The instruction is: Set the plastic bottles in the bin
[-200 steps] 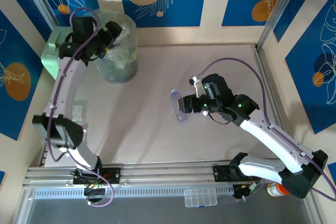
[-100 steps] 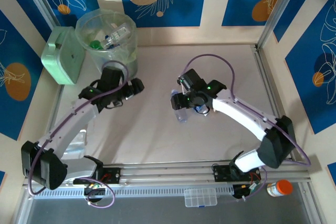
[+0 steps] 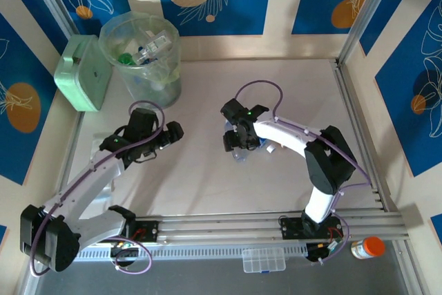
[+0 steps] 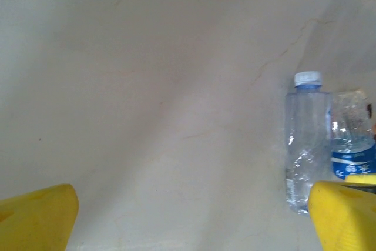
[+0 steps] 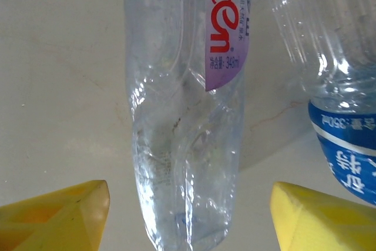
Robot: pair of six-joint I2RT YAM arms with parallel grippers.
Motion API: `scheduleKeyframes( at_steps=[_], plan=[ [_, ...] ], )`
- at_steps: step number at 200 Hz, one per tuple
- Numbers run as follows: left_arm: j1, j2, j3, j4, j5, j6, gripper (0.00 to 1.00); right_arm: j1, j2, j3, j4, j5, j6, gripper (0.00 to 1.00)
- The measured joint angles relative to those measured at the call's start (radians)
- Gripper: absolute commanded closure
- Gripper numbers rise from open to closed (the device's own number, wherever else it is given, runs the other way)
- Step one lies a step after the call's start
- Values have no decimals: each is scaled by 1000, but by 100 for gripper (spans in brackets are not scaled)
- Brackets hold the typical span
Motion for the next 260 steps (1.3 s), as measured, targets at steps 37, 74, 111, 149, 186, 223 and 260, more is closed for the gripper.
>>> scheduleKeyframes(
  at_steps=[37,74,111,149,186,223,260],
  plan=[
    [0,35,-37,16,34,-8,0,-6,52,-5,25,-2,7,28],
    [0,41,-38,36,58,-6,0,-11,87,-16,55,-10,10,37],
    [0,41,-38,43,80,5,0,-11,87,-32,73,-21,12,50],
    [-3,41,-37,59,138,47,0,-9,45,-48,81,-39,5,51],
    [-49,3,-15,95,222,144,0,18,-135,-101,109,-75,-35,53],
    [-69,-76,19,212,338,192,0,34,-426,-197,224,-201,-88,53],
    [-89,-106,1,489,526,154,0,36,-672,-283,344,-396,-103,53]
  ],
)
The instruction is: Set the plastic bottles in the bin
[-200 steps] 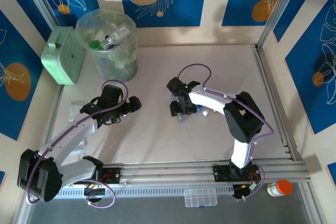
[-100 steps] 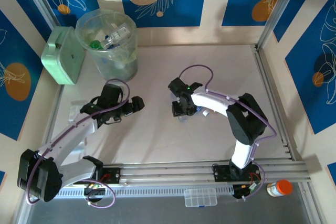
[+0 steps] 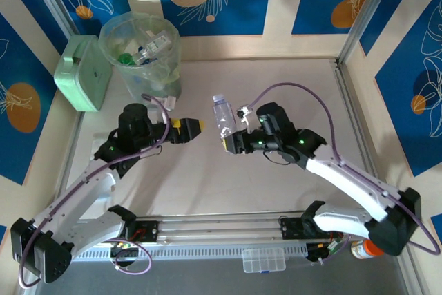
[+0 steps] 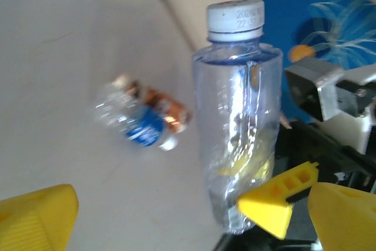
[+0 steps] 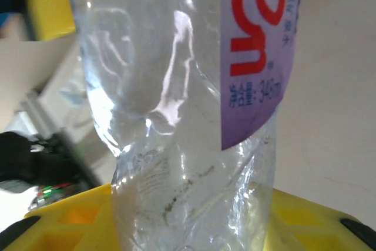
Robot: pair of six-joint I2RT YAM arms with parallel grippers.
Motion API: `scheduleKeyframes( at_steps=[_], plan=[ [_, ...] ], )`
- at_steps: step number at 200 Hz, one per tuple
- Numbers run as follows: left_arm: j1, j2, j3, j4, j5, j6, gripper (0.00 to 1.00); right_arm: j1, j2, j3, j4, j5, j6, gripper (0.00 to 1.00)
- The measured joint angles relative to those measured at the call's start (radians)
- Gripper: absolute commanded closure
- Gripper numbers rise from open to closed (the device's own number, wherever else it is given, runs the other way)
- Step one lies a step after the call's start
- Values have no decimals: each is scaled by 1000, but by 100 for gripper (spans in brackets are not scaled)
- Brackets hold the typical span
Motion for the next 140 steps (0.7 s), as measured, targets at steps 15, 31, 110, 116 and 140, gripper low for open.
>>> scheduleKeyframes(
  at_steps=[15,31,110,116,140],
  plan=[
    [-23,6,-9,106,64,-21,0,3,-44,-10,31,-77,0,52],
    [-54,22,-11,212,121,-45,1,13,-79,-24,60,-143,1,52],
    [-201,93,-17,468,190,-89,24,31,-193,-78,134,-268,57,52],
    [-209,95,-17,477,190,-90,27,31,-199,-83,138,-268,59,52],
    [-225,95,-17,492,192,-83,38,32,-217,-89,145,-277,61,52]
  ],
)
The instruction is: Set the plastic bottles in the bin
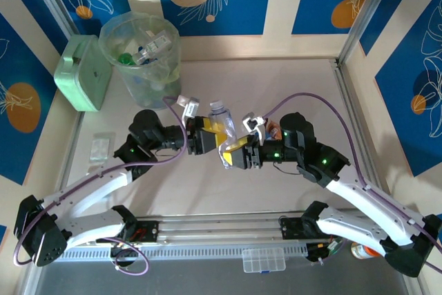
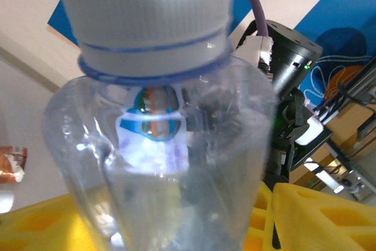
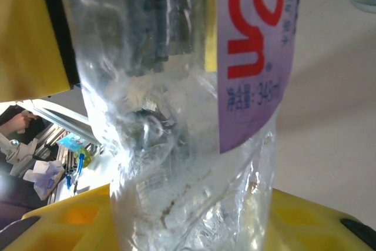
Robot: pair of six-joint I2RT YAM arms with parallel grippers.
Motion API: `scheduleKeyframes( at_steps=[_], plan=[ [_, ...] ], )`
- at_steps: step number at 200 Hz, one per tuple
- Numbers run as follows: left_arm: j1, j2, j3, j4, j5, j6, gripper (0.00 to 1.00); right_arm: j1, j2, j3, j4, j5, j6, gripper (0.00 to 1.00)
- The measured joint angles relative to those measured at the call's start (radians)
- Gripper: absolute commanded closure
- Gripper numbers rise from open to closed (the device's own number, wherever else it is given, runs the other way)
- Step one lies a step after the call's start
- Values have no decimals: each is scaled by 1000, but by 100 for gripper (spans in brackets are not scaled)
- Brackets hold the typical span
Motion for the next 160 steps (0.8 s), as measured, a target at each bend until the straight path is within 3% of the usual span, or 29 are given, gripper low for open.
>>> scheduleKeyframes(
  at_steps=[42,61,76,120,160],
  plan=[
    [-3,0,-5,25,-4,1,49,0,-4,0,13,-7,-1,50],
    [-3,1,-5,33,-2,0,49,0,-4,0,12,-4,6,18],
    [-6,2,-5,50,2,-2,49,0,-4,0,1,18,6,7],
    [30,-5,5,2,-78,7,51,-9,-27,9,-43,81,-8,6],
    [224,29,185,-259,-269,-58,62,-25,-52,53,-82,140,-21,6]
  ],
)
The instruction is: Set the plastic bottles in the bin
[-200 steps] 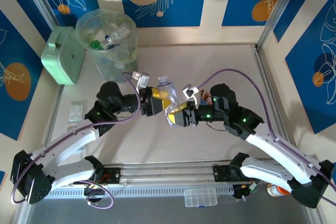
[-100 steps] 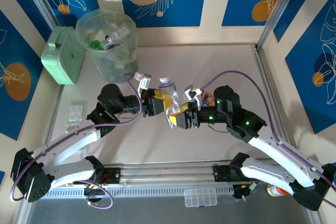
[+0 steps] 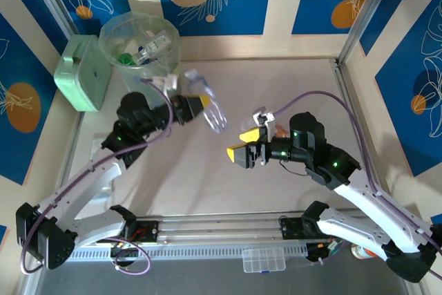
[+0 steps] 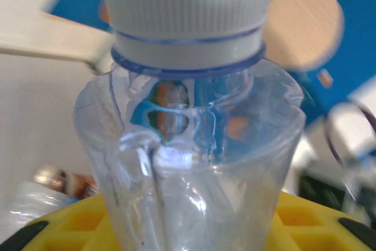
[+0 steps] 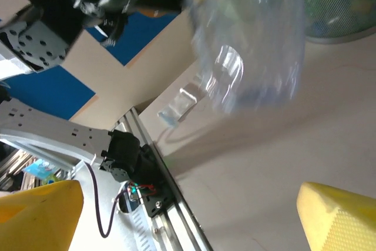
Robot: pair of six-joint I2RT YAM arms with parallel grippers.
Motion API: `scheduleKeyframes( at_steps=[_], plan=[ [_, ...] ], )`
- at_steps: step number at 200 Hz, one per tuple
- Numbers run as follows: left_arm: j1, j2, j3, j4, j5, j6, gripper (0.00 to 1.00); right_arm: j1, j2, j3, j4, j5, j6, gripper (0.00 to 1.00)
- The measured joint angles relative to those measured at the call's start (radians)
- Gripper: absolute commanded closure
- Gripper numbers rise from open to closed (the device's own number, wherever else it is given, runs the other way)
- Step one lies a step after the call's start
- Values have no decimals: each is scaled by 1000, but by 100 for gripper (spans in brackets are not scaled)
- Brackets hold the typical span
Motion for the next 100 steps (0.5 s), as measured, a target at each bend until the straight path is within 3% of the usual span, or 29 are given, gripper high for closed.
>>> scheduleKeyframes(
  at_steps=[20,53,100],
  plan=[
    [81,74,193,-199,-131,-37,69,-8,-3,21,-21,27,-13,7],
    [183,180,449,-441,-329,-66,68,-31,10,46,-51,47,-30,7],
    [348,382,739,-647,-429,-119,72,-44,19,68,-94,58,-49,7]
  ],
)
